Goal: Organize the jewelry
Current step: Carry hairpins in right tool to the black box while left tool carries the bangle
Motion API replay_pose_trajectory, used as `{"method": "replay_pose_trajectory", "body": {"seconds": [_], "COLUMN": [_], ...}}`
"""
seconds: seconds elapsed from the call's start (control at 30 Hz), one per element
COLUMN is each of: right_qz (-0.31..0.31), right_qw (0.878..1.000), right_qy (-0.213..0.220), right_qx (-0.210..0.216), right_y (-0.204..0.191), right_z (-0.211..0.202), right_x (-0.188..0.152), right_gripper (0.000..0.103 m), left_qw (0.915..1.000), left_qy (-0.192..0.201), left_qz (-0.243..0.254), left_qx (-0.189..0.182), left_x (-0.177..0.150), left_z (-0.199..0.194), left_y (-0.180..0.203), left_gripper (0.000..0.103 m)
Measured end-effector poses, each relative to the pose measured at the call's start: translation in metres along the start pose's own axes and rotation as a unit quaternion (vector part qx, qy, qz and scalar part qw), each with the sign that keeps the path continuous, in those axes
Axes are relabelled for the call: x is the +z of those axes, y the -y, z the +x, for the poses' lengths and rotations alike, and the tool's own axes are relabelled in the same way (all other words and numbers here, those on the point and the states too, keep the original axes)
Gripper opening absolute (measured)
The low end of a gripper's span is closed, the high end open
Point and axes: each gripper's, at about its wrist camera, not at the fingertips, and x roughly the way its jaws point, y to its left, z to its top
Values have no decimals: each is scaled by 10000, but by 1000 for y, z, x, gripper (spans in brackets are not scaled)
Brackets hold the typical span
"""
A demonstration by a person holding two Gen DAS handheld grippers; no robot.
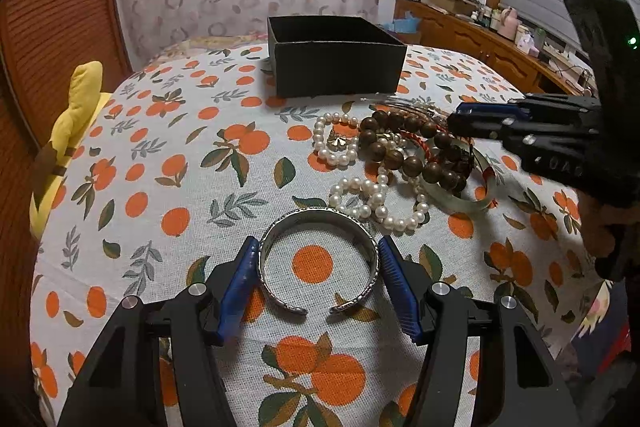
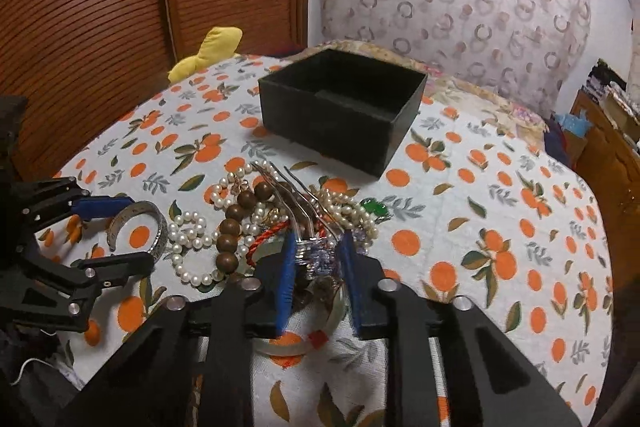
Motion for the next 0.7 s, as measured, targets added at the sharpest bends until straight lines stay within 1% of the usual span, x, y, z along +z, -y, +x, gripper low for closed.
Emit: {"method": "replay_pose_trajectory", "body": {"seconds": [0.17, 0.33, 0.57, 0.7], "right_qz": [47, 141, 150, 78], "right_qw": [9999, 9998, 9995, 9994], "right_qy": [91, 143, 261, 344], "right_qx": [-19, -45, -48, -70], "right_y": [9, 19, 21, 21], "right_z": [-8, -12, -20, -28], "right_x": [3, 5, 7, 9], "right_gripper": [14, 13, 12, 12], "left_qw": [10000, 10000, 9991, 9982], "left_qy": [0, 16, 382, 557], "left_qz": [-22, -57, -171, -210], "left_qx": [-41, -61, -108, -123], "left_x": [0, 0, 12, 25], "left_z": [0, 0, -18, -23], "left_y": [-1, -1, -1, -3], "left_gripper": [58, 58, 58, 58]}}
